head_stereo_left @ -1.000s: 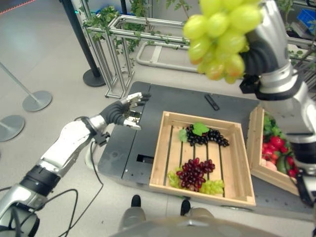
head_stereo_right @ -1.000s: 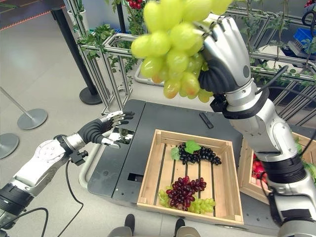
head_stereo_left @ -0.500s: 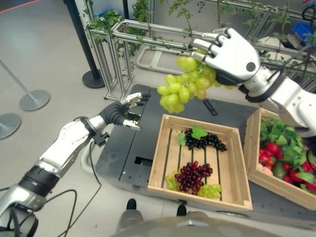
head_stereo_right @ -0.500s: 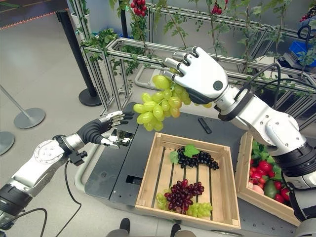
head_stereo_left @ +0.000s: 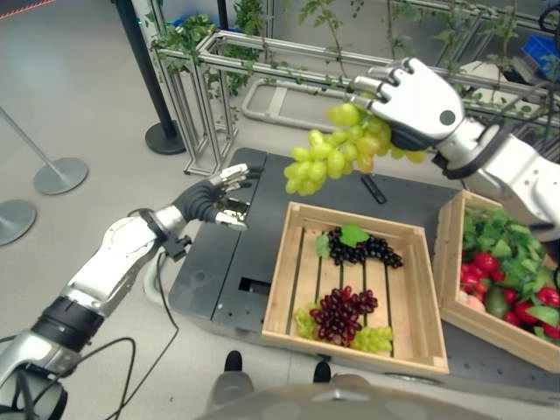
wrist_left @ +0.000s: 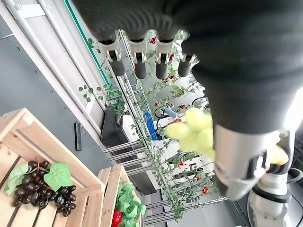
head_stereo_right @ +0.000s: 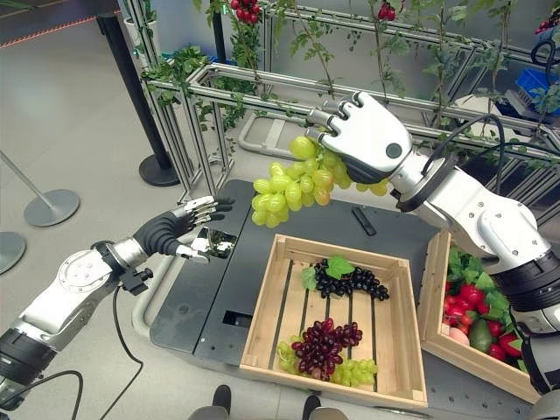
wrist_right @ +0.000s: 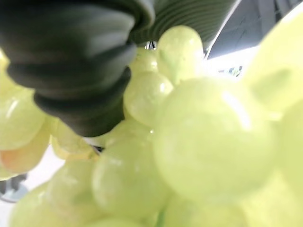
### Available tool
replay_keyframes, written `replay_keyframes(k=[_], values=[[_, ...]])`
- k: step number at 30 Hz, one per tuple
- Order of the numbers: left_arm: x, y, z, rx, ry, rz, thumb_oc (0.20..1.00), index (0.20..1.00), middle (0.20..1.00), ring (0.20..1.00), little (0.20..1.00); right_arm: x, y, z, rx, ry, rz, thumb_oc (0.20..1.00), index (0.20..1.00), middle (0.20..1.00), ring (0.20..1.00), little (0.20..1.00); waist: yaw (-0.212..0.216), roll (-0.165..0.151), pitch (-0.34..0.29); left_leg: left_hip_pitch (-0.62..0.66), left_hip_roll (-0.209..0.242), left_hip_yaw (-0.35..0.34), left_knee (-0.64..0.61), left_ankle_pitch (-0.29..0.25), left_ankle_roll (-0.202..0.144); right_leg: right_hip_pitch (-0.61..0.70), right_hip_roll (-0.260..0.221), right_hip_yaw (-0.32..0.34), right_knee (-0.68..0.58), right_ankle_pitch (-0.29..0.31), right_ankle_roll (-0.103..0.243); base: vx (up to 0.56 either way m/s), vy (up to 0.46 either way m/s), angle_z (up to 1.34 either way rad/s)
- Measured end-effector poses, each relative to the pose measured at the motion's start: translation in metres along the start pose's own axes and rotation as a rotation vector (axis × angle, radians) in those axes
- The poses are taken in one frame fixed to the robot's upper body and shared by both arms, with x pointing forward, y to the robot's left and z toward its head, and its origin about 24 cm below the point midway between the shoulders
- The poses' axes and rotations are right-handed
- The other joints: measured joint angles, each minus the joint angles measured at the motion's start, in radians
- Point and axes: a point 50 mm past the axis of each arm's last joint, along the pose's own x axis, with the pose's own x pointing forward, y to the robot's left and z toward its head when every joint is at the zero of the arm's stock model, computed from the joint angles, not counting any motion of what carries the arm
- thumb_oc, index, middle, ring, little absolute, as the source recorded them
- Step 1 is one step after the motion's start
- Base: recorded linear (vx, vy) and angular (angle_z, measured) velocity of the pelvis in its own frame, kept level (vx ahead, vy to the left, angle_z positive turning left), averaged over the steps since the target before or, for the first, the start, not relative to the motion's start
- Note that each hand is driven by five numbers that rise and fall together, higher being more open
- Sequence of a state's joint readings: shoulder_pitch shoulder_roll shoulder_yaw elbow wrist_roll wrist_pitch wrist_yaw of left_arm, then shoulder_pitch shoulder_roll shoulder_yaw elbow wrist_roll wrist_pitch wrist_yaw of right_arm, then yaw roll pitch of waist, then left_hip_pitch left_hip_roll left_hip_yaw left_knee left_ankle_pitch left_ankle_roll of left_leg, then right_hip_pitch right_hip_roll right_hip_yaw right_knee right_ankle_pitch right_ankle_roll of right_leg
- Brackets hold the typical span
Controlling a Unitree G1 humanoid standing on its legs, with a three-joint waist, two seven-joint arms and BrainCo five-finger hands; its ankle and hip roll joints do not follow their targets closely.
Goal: Pick up the fruits from the basket on one side to the basket on the other side
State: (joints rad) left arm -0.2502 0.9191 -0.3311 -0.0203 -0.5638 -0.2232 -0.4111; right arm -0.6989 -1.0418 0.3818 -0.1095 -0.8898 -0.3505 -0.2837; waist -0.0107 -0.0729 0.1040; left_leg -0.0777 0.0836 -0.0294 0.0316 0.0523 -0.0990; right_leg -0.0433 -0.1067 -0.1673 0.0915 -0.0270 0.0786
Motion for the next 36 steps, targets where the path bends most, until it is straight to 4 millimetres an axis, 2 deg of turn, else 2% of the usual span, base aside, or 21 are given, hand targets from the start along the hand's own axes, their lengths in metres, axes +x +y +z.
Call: replay_keyframes(k=[5, 8, 10, 12, 13, 14, 15, 18, 19, 29, 36], values=[[-0.002, 0.003, 0.002, 0.022, 0.009, 0.002, 1.000, 1.000, 1.000, 1.000, 1.000, -0.006, 0.012, 0.009, 0.004, -0.075, 0.124, 0.200, 0.200, 0.200, 0.200, 0.200, 0.001, -0.004, 0.019, 0.012, 0.000, 0.000, -0.009, 0.000, 0.000, 0.013, 0.000, -0.001, -0.010, 0.001, 0.002, 0.00, 0.000, 0.00], [-0.007, 0.011, 0.013, 0.135, 0.044, -0.029, 1.000, 1.000, 1.000, 1.000, 1.000, -0.011, 0.018, 0.011, 0.007, -0.108, 0.200, 0.200, 0.200, 0.200, 0.200, 0.200, 0.000, -0.008, 0.030, 0.013, 0.000, 0.000, -0.010, 0.000, 0.000, 0.013, 0.000, -0.001, -0.011, 0.001, 0.002, 0.00, 0.000, 0.00], [-0.009, 0.023, 0.026, 0.252, 0.069, -0.044, 1.000, 1.000, 1.000, 1.000, 1.000, -0.017, 0.024, 0.013, 0.006, -0.127, 0.271, 0.200, 0.200, 0.200, 0.200, 0.200, 0.001, -0.008, 0.037, 0.013, -0.002, 0.000, -0.010, 0.000, 0.000, 0.013, -0.001, -0.001, -0.011, 0.001, 0.002, 0.00, 0.000, 0.00], [-0.010, 0.040, 0.058, 0.470, 0.091, -0.083, 1.000, 1.000, 1.000, 1.000, 1.000, -0.022, 0.032, 0.017, 0.016, -0.159, 0.354, 0.200, 0.200, 0.200, 0.200, 0.200, 0.001, -0.015, 0.044, 0.012, 0.000, 0.000, -0.010, 0.000, -0.001, 0.013, 0.000, -0.001, -0.011, 0.001, 0.003, 0.00, 0.000, 0.00], [-0.008, 0.044, 0.068, 0.516, 0.081, -0.083, 1.000, 1.000, 1.000, 1.000, 1.000, -0.024, 0.034, 0.018, 0.012, -0.175, 0.381, 0.200, 0.200, 0.200, 0.200, 0.200, 0.001, -0.015, 0.044, 0.012, -0.002, 0.000, -0.010, 0.000, 0.000, 0.013, -0.001, -0.001, -0.011, 0.000, 0.003, 0.00, 0.000, 0.00], [-0.008, 0.044, 0.068, 0.516, 0.081, -0.083, 1.000, 1.000, 1.000, 1.000, 1.000, -0.024, 0.034, 0.018, 0.012, -0.175, 0.381, 0.200, 0.200, 0.200, 0.200, 0.200, 0.001, -0.015, 0.044, 0.012, -0.002, 0.000, -0.010, 0.000, 0.000, 0.013, -0.001, -0.001, -0.011, 0.000, 0.003, 0.00, 0.000, 0.00], [0.000, 0.050, 0.095, 0.611, 0.013, -0.074, 1.000, 1.000, 1.000, 1.000, 1.000, -0.025, 0.039, 0.020, 0.014, -0.197, 0.426, 0.200, 0.200, 0.200, 0.200, 0.200, 0.001, -0.014, 0.045, 0.012, -0.003, 0.000, -0.010, -0.001, 0.000, 0.013, -0.002, -0.002, -0.010, 0.000, 0.004, 0.00, 0.000, 0.00], [0.010, 0.045, 0.112, 0.688, -0.014, -0.136, 1.000, 1.000, 1.000, 1.000, 1.000, -0.025, 0.044, 0.020, 0.031, -0.205, 0.462, 0.200, 0.200, 0.200, 0.200, 0.200, -0.001, -0.014, 0.046, 0.011, -0.003, 0.000, -0.007, -0.001, -0.001, 0.013, -0.001, -0.003, -0.009, 0.000, 0.004, 0.00, 0.000, 0.00], [0.016, 0.038, 0.116, 0.700, -0.045, -0.173, 1.000, 1.000, 1.000, 1.000, 1.000, -0.024, 0.045, 0.022, 0.031, -0.221, 0.475, 0.200, 0.200, 0.200, 0.200, 0.200, 0.000, -0.012, 0.047, 0.011, -0.003, -0.001, -0.006, -0.001, -0.001, 0.014, -0.001, -0.003, -0.008, 0.000, 0.004, 0.00, 0.000, 0.00], [0.051, -0.003, 0.116, 0.746, -0.121, -0.376, 1.000, 1.000, 1.000, 1.000, 1.000, -0.017, 0.049, 0.038, 0.040, -0.319, 0.534, 0.200, 0.200, 0.200, 0.200, 0.200, 0.000, -0.020, 0.052, -0.006, -0.003, -0.004, 0.013, -0.004, -0.001, 0.001, -0.001, -0.004, 0.005, -0.001, 0.003, 0.00, -0.001, 0.00], [0.060, -0.011, 0.111, 0.748, -0.126, -0.389, 1.000, 1.000, 1.000, 1.000, 1.000, -0.011, 0.046, 0.040, 0.037, -0.326, 0.518, 0.200, 0.200, 0.200, 0.200, 0.200, -0.003, -0.029, 0.057, -0.010, -0.003, -0.004, 0.025, -0.008, 0.000, -0.003, -0.003, -0.002, 0.017, -0.004, 0.003, 0.00, 0.000, 0.00]])
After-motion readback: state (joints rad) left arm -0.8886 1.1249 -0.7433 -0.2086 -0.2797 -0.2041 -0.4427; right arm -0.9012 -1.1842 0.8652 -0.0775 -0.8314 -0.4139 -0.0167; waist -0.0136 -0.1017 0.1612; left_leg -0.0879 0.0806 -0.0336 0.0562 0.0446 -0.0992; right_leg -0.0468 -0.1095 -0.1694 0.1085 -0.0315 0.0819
